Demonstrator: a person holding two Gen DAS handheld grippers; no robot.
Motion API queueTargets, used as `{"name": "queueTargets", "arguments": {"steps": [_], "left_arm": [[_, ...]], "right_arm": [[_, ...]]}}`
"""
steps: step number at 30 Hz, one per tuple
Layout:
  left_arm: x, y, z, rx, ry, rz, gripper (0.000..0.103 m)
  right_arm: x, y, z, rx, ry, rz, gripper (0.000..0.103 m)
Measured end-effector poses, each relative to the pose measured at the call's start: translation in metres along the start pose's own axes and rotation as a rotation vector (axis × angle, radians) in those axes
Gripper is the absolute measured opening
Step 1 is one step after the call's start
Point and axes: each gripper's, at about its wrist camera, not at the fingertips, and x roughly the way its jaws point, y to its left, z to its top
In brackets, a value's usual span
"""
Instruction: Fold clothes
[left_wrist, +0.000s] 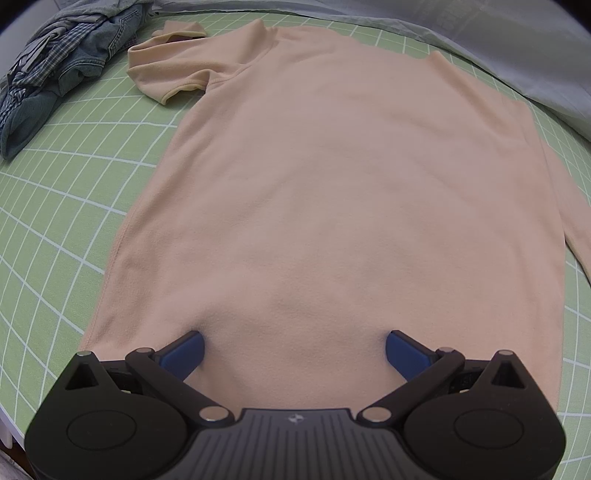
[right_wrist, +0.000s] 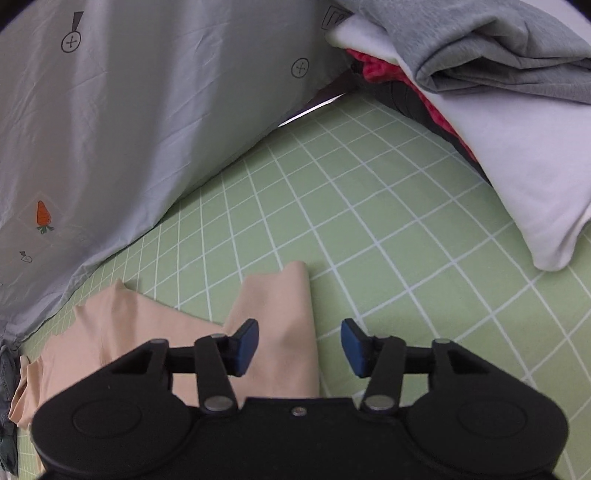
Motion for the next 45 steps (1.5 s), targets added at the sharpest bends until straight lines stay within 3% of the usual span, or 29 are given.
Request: {"name": "queueTargets", "arguments": {"steps": [1,4,6,12,15,18,20,25,27,34,36,45], "left_arm": [[0.000,0.000,0.000,0.000,0.000,0.000,0.103],[-0.001,0.000,-0.001,-0.001,0.000,0.000,0.103],[0.001,0.001,0.001,0.001,0.000,-0.001,0.103],[0.005,0.002,0.003,0.001,-0.002,-0.001,0.103],[0.007,0.003,0.004,0.001,-0.005,-0.001,0.103],[0.009,0.004,0.006,0.002,-0.006,-0.001,0.103],[0.008,0.005,0.005,0.003,-0.006,-0.002,0.103],[0.009,0.005,0.004,0.001,-0.007,-0.002,0.103],[0.009,0.006,0.004,0.000,-0.008,-0.001,0.103],[0.006,0.010,0.004,-0.050,-0.026,-0.005,0.103],[0.004,0.012,0.004,-0.069,-0.033,-0.007,0.102],[-0.045,0.044,-0.008,-0.133,-0.219,0.025,0.101]], "right_arm": [[0.002,0.001,-0.001,-0.020,0.001,0.004,0.018],[-0.002,0.001,-0.004,-0.033,-0.023,-0.013,0.005],[-0.017,-0.001,-0.007,-0.015,-0.085,-0.062,0.004],[-0.086,-0.004,-0.024,-0.021,-0.263,-0.315,0.004],[-0.105,-0.012,-0.040,-0.036,-0.245,-0.379,0.010],[-0.106,-0.028,-0.053,-0.011,-0.207,-0.404,0.029],[-0.104,-0.041,-0.056,0.039,-0.181,-0.410,0.032],[-0.096,-0.062,-0.062,0.082,-0.142,-0.422,0.050],[-0.092,-0.064,-0.064,0.055,-0.128,-0.426,0.050],[-0.081,-0.068,-0.069,0.003,-0.084,-0.445,0.029],[-0.084,-0.073,-0.072,0.021,-0.093,-0.441,0.027],[-0.095,-0.072,-0.083,-0.094,-0.081,-0.539,0.024]]}}
